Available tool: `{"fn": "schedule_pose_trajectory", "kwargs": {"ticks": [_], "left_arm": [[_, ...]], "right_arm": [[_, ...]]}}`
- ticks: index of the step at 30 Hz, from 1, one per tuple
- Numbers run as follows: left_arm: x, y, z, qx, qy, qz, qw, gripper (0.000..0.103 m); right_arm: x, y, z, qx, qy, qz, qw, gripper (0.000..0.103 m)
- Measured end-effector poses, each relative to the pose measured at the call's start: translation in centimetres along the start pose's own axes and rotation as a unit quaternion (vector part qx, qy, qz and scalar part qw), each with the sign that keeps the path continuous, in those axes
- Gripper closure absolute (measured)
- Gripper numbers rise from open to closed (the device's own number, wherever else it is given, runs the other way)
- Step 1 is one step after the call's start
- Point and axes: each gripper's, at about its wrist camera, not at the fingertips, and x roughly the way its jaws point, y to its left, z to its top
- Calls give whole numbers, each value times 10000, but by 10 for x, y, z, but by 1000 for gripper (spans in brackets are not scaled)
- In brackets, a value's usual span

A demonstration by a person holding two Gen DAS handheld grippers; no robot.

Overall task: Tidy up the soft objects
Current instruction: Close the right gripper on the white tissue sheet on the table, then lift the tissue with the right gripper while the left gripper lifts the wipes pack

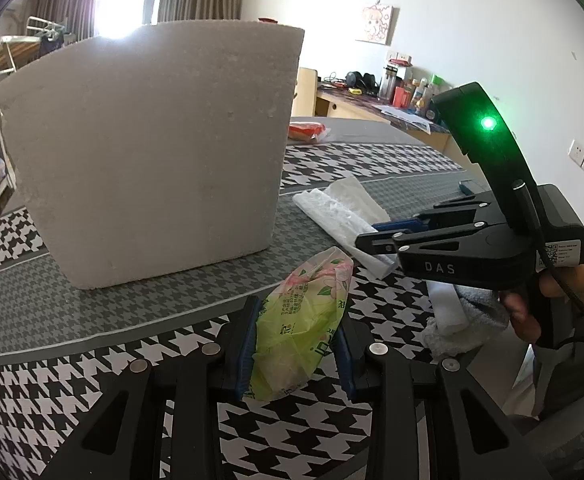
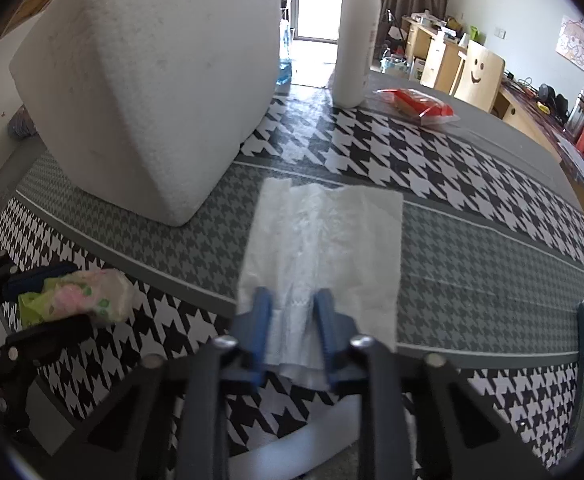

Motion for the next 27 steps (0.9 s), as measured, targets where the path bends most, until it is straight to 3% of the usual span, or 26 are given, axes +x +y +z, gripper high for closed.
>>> {"fn": "schedule_pose_trajectory", "kwargs": {"ticks": [4, 18, 27], "left_arm": [[-6, 1, 2, 38, -98, -4, 9999, 68], [-27, -9, 16, 120, -461, 143, 9988, 68], [-47, -7, 16, 114, -625, 240, 9977, 68]], "right_arm": [[-4, -4, -1, 39, -57, 72, 10000, 95], [-61, -17, 0, 389, -1036, 259, 9935, 95], [-78, -18, -2, 426, -1320, 282, 9899, 95]]}}
